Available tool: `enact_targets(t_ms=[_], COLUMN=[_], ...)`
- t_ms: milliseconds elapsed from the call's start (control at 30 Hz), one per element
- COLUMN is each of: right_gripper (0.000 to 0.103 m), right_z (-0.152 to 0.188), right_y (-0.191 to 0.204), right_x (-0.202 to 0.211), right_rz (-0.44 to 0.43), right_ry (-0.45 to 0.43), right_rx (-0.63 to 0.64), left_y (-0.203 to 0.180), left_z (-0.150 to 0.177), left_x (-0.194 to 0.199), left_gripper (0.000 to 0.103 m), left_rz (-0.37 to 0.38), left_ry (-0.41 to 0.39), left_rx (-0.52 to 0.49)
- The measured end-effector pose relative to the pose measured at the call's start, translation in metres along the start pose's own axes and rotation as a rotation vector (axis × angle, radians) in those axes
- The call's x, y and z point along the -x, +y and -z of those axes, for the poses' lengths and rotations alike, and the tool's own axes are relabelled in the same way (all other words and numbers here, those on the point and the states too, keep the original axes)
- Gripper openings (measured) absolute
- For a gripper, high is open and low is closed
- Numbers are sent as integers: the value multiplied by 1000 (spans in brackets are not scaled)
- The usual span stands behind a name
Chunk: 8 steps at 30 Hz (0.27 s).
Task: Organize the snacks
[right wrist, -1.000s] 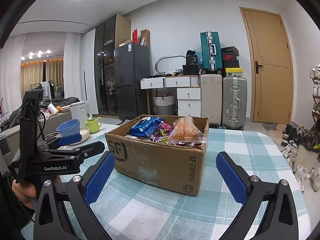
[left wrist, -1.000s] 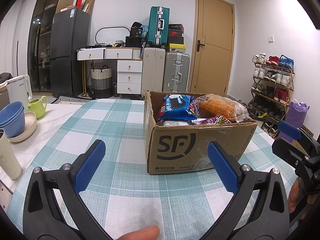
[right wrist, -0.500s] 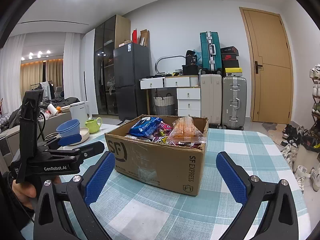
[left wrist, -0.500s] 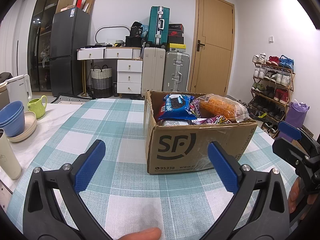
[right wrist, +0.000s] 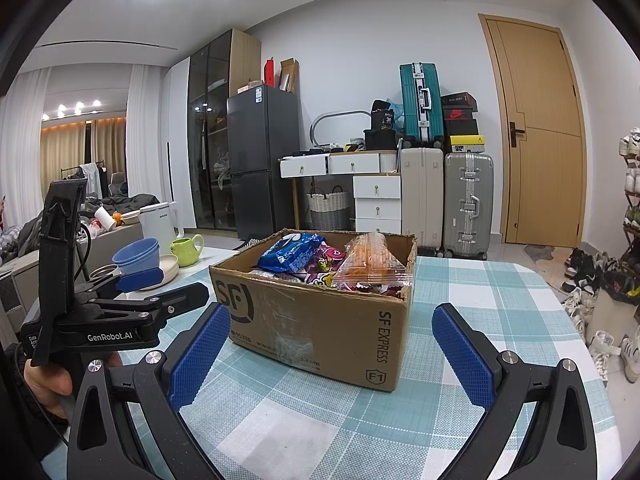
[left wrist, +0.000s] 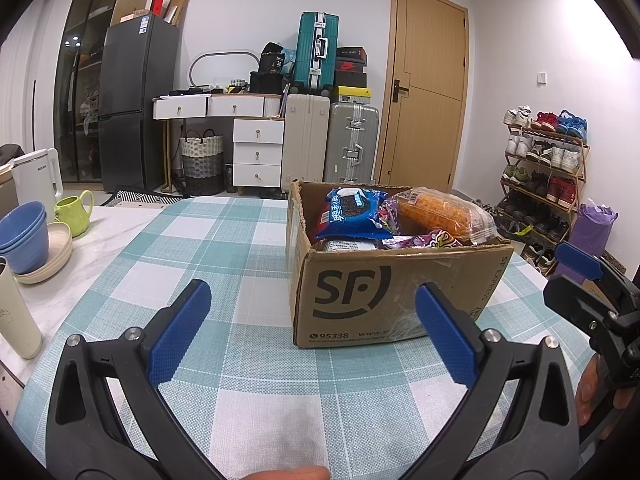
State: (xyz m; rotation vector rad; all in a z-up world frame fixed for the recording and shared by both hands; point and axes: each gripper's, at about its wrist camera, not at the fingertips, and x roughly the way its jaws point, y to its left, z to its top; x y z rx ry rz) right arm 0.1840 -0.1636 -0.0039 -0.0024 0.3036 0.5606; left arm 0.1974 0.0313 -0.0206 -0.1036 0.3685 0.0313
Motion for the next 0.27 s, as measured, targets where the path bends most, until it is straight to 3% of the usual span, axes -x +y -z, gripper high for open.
enact_targets(t_ms=[267], right_gripper=[103], right_z=[0], right_y=[0], right_x=[0], right_rz=[0], right_ry=[-1], right_rx=[0], left_y=[0], left_z=[1], left_x=[0], left_gripper=[102], left_rz=[1], left_ry=[0], left_rx=[1])
